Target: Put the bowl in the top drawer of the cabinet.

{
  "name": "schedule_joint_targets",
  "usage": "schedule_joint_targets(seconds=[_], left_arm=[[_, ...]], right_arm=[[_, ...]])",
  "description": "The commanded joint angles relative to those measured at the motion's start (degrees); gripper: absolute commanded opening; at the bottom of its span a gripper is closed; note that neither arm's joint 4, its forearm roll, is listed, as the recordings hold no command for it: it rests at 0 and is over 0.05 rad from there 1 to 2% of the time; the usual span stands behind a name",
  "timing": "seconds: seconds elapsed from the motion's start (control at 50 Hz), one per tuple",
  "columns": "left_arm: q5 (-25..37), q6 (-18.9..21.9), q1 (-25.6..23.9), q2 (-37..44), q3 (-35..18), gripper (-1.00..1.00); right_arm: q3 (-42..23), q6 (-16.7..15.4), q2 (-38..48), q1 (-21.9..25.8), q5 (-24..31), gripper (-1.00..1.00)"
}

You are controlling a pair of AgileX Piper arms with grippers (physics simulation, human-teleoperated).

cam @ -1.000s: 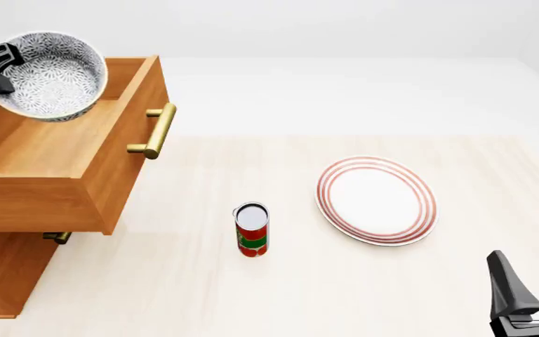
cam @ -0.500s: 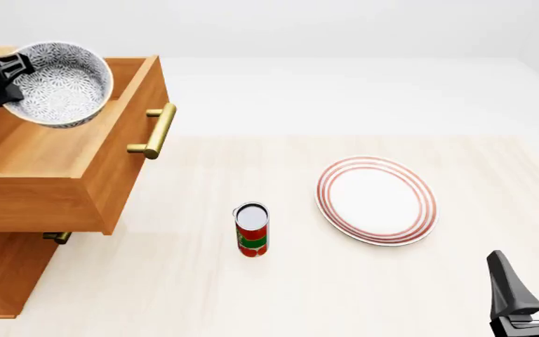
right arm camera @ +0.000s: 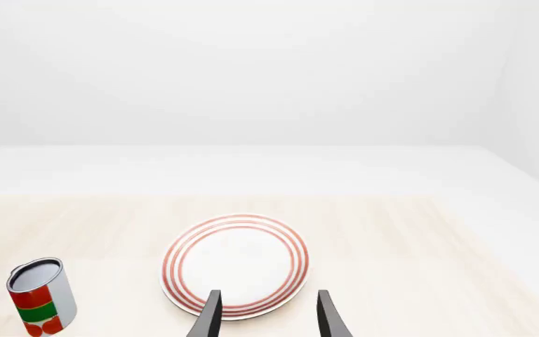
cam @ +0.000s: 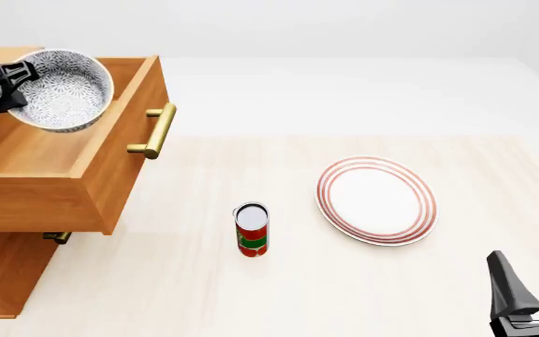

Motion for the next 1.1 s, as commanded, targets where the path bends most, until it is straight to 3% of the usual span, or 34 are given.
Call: schedule_joint_targets(seconds=[0.02,1.1], left_arm=[[-1.27,0.2,0.15,0.73,0.57,-1.0],[-4.22,0.08,0.92,2.27,3.45,-1.0]], right_arm=[[1.13,-0.01,-0.51,0.01,-0.61,1.0],[1.07,-0.02,-0.63,0.01,-0.42,1.0]])
